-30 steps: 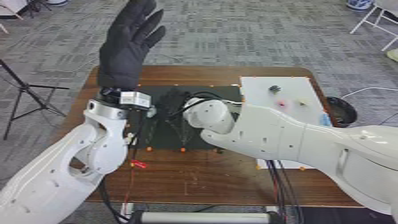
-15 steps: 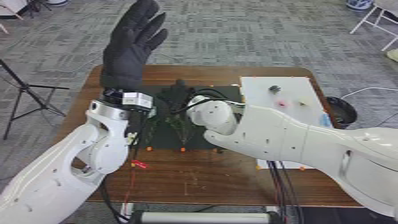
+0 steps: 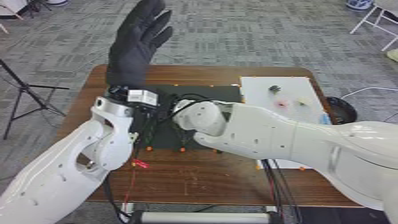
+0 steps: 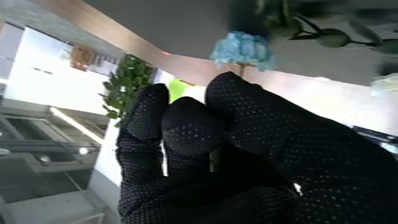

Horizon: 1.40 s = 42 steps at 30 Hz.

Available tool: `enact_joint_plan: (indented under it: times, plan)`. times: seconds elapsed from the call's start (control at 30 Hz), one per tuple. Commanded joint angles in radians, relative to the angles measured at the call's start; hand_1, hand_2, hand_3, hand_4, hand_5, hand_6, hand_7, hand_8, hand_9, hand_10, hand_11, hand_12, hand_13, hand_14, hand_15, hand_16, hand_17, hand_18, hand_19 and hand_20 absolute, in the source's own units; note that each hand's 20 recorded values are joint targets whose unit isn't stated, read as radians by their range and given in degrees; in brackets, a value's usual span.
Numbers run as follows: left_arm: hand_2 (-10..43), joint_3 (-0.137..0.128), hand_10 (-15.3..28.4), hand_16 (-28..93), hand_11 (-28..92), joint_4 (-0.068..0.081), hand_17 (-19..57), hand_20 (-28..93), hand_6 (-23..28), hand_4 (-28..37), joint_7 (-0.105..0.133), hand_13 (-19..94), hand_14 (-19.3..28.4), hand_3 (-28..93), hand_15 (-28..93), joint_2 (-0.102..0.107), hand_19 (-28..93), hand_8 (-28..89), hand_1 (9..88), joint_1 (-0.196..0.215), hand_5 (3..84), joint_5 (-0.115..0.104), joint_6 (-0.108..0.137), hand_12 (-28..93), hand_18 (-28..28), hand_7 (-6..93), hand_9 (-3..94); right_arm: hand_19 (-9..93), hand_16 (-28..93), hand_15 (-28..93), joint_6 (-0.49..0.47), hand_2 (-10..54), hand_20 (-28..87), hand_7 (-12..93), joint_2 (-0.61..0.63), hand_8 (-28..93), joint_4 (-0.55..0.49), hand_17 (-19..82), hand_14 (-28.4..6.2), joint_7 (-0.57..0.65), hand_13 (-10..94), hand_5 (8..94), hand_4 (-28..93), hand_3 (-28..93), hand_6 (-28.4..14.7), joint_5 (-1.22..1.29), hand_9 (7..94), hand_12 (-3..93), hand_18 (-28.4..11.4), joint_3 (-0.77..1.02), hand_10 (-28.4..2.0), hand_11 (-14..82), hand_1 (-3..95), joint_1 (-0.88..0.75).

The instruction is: Arrange flowers

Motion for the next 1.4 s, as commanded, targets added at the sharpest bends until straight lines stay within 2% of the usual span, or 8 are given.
enact_joint_plan:
  times: [0.03, 0.17, 0.33, 0.53, 0.73, 1.2, 1.3, 1.4]
  plan:
    - [-5.1, -0.019, 9.2, 10, 13, -0.014, -13.6, 12, 1.4, -26.8, 0.014, 14, 12.6, 67, 14, -0.003, 32, -7, 24.8, 0.010, 25.6, -0.001, 0.003, 21, 18.9, 14.3, 18.3, 93, 33, 92, -0.021, 2.9, 32, 20, -0.005, -16, 0.011, 20, -9.2, 0.012, 62, 30.6, -6, 93, 0.4, -0.021, 33.5, 5.5, -20.1, 0.012, -1.5, 15.2, 48.4, 0.019]
    - [-5.1, -0.030, 9.3, 9, 13, -0.020, -13.6, 12, 1.3, -27.0, 0.014, 14, 12.7, 67, 14, 0.002, 31, -7, 24.8, 0.024, 25.6, -0.002, 0.003, 21, 18.9, 14.3, 18.3, 93, 33, 93, -0.039, 2.9, 32, 20, 0.012, -15, 0.003, 20, -9.1, 0.012, 62, 31.4, -6, 93, 0.4, -0.023, 34.3, 5.7, -20.3, 0.007, -1.8, 15.1, 48.3, 0.019]
    - [-5.0, -0.011, 9.3, 10, 13, -0.005, -13.5, 12, 1.3, -26.9, 0.017, 14, 12.6, 67, 14, -0.004, 31, -7, 24.9, 0.003, 25.6, -0.004, 0.015, 21, 18.8, 14.4, 18.3, 93, 33, 92, -0.043, 3.0, 32, 20, 0.017, -15, 0.021, 21, -9.1, -0.014, 62, 32.4, -5, 93, 0.4, -0.032, 35.4, 6.0, -20.4, 0.010, -2.0, 15.0, 47.9, 0.014]
    - [-5.0, -0.035, 9.3, 9, 13, -0.020, -13.4, 12, 1.3, -26.8, 0.015, 14, 12.6, 67, 14, 0.001, 31, -7, 24.8, 0.030, 25.6, -0.002, 0.009, 21, 18.8, 14.4, 18.4, 93, 33, 92, -0.053, 3.2, 32, 19, 0.039, -15, -0.016, 21, -9.1, -0.006, 62, 33.3, -5, 93, 0.6, -0.021, 36.2, 6.2, -20.5, -0.010, -2.1, 14.8, 47.6, 0.017]
    - [-5.0, -0.041, 9.2, 9, 13, -0.016, -13.4, 12, 1.3, -26.8, 0.013, 14, 12.6, 67, 14, -0.003, 31, -7, 24.8, 0.037, 25.5, 0.000, 0.011, 21, 18.7, 14.5, 18.3, 93, 33, 92, -0.060, 3.5, 32, 19, 0.075, -15, -0.044, 21, -9.1, -0.026, 62, 33.9, -5, 93, 0.8, -0.034, 36.7, 6.3, -20.5, -0.009, -2.2, 14.8, 47.4, 0.010]
    - [-5.1, -0.059, 9.2, 9, 13, -0.029, -13.4, 12, 1.4, -26.9, 0.016, 14, 12.7, 68, 14, -0.001, 31, -7, 24.8, 0.056, 25.6, 0.002, 0.001, 21, 18.8, 14.4, 18.4, 93, 32, 92, 0.097, 5.0, 26, 21, 0.068, -16, -0.044, 21, -9.7, 0.058, 60, 27.7, -6, 93, 1.5, 0.022, 32.0, 6.9, -19.2, 0.064, -5.6, 13.6, 40.8, -0.011]
    - [-5.0, -0.062, 9.3, 10, 13, -0.027, -13.4, 12, 1.3, -27.0, 0.022, 14, 12.7, 67, 14, -0.008, 31, -7, 24.8, 0.064, 25.6, 0.001, 0.004, 21, 18.8, 14.4, 18.4, 82, 28, 93, 0.151, 9.6, 38, 20, 0.088, -15, -0.060, 24, -10.5, 0.087, 60, 24.2, -9, 93, 1.6, 0.058, 30.2, 7.6, -18.6, 0.098, -7.1, 12.8, 33.4, -0.020]
    - [-5.1, -0.078, 9.3, 10, 13, -0.028, -13.4, 12, 1.3, -26.9, 0.018, 14, 12.7, 68, 14, -0.023, 31, -7, 24.8, 0.092, 25.7, 0.001, 0.002, 21, 18.8, 14.5, 18.7, 80, 26, 93, 0.159, 3.7, 40, 19, 0.151, -14, -0.112, 24, -10.9, 0.091, 59, 21.7, -20, 93, 1.1, 0.113, 28.5, 8.1, -18.6, 0.173, -8.0, 12.1, 27.3, -0.043]
